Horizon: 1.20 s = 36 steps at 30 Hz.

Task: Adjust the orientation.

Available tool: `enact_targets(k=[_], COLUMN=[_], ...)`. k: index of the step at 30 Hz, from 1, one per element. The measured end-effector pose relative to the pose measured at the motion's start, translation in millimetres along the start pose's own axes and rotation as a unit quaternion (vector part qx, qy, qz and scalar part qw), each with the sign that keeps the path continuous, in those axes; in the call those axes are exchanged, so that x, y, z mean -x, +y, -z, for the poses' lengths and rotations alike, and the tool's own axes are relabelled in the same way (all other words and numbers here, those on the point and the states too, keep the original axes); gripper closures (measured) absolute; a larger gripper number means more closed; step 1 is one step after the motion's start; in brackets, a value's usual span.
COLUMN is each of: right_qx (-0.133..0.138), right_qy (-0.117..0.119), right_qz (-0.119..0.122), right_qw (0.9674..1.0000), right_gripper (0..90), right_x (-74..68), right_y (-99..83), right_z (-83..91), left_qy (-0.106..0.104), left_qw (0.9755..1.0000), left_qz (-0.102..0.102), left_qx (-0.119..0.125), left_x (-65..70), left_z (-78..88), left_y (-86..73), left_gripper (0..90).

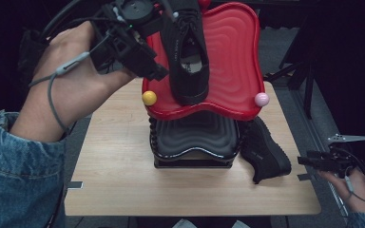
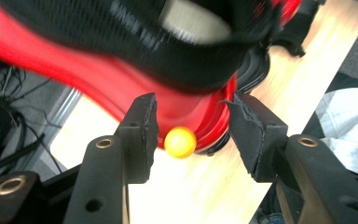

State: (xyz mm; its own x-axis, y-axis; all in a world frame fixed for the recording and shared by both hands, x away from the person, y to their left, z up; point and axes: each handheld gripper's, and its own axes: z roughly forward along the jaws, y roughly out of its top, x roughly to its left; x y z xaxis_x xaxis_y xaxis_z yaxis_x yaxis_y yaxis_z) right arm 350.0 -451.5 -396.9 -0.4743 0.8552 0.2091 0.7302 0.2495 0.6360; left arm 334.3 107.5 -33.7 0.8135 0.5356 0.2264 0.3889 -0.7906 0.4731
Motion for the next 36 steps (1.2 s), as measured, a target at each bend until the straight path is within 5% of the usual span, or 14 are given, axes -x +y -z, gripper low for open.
enact_targets(k=[14, 30, 36], right_qx=[-0.003, -0.003, -0.003], right_qy=[-0.001, 0.000, -0.001], right_qz=[0.003, 0.003, 0.003], right_qw=[1.0000, 1.0000, 1.0000], right_gripper=[38.4, 38.3, 38.3], right_x=[-0.2, -1.9, -3.2], right_y=[0.3, 0.8, 1.0], right_z=[-2.1, -1.6, -1.5], left_qy=[-0.036, -0.067, -0.085], left_qw=[0.9961, 0.9892, 0.9848], left_qz=[0.081, 0.131, 0.150], left_qx=[0.001, 0.001, 0.020], left_x=[-31.5, -30.3, -28.8], left_z=[-51.2, -137.9, -166.8], left_y=[-74.2, -125.8, -146.5], left_gripper=[52.4, 52.2, 52.1])
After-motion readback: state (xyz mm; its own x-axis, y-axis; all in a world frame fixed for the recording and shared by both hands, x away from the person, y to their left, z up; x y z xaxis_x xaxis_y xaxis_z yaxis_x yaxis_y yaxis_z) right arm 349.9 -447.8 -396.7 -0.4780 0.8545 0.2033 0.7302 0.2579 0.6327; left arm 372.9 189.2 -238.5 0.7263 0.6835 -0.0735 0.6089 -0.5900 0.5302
